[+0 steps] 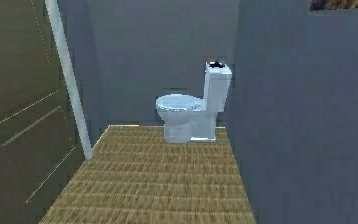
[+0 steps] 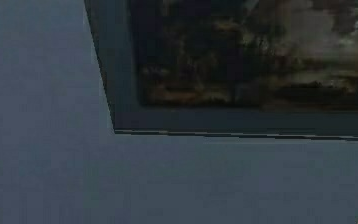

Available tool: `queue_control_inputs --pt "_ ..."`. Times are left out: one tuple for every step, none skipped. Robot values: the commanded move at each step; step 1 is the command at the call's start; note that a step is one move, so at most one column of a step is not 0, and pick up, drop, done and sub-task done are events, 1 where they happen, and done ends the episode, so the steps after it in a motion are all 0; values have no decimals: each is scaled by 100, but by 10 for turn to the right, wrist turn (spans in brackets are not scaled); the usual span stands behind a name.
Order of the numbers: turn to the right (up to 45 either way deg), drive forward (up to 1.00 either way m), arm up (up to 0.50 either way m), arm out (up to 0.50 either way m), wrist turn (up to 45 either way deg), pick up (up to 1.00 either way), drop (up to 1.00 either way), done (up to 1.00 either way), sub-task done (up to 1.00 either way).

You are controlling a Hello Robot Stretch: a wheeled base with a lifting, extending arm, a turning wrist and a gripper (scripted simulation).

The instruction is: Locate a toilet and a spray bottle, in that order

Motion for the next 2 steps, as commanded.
queue_control_inputs --pt "0 100 0 0 0 0 0 0 0" --pt "90 0 0 0 0 0 0 0 0"
